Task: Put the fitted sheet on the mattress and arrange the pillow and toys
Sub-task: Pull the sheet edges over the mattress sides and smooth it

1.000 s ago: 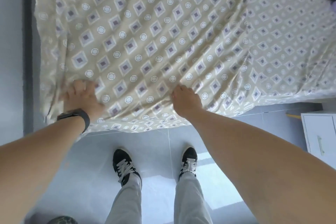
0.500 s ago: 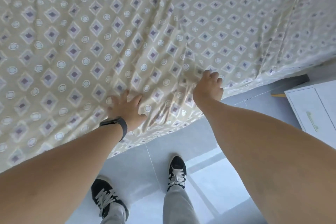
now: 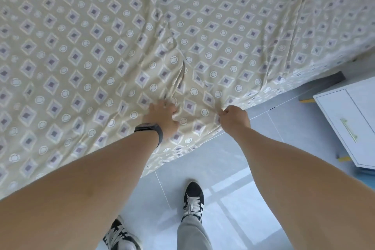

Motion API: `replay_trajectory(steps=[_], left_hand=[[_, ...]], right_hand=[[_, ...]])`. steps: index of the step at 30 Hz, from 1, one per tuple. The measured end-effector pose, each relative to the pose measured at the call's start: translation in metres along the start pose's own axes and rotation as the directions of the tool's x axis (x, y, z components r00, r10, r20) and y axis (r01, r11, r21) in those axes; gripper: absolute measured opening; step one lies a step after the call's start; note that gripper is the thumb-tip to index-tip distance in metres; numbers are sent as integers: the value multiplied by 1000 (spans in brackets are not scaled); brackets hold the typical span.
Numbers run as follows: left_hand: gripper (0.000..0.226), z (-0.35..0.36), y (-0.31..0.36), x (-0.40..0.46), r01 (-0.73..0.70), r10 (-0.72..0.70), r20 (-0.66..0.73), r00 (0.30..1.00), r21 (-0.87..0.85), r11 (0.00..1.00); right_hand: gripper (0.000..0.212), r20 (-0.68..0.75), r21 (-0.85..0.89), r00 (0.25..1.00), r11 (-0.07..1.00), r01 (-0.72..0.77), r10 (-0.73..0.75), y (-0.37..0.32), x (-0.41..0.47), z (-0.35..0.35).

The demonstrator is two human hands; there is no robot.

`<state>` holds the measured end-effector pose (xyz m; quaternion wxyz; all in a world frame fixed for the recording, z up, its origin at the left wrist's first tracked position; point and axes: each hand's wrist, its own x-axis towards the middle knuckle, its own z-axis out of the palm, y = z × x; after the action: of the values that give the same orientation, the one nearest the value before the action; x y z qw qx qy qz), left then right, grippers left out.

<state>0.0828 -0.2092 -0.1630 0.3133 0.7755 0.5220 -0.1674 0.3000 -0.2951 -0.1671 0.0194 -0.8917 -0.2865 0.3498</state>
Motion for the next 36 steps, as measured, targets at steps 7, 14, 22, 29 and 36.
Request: replay_trajectory(steps=[7, 14, 22, 29, 36], left_hand=[[58, 6, 34, 4, -108, 100, 105, 989, 71, 992], [34, 10, 44, 17, -59, 47, -92, 995, -141, 988], [37, -10, 92, 55, 216, -246, -62, 967, -313, 925], [37, -8, 106, 87, 259, -291, -84, 953, -271, 927], [26, -12, 119, 79, 8, -37, -126, 991, -225, 974]], right_hand=[[18, -118, -20, 983, 989, -143, 140, -9, 1, 8], [37, -137, 163, 988, 983, 89, -67, -21, -12, 45], [50, -59, 77, 990, 988, 134, -129, -17, 1, 53], [31, -139, 92, 943, 945, 315, -301, -19, 9, 47], [25, -65, 51, 962, 961, 270, -267, 2, 13, 28]])
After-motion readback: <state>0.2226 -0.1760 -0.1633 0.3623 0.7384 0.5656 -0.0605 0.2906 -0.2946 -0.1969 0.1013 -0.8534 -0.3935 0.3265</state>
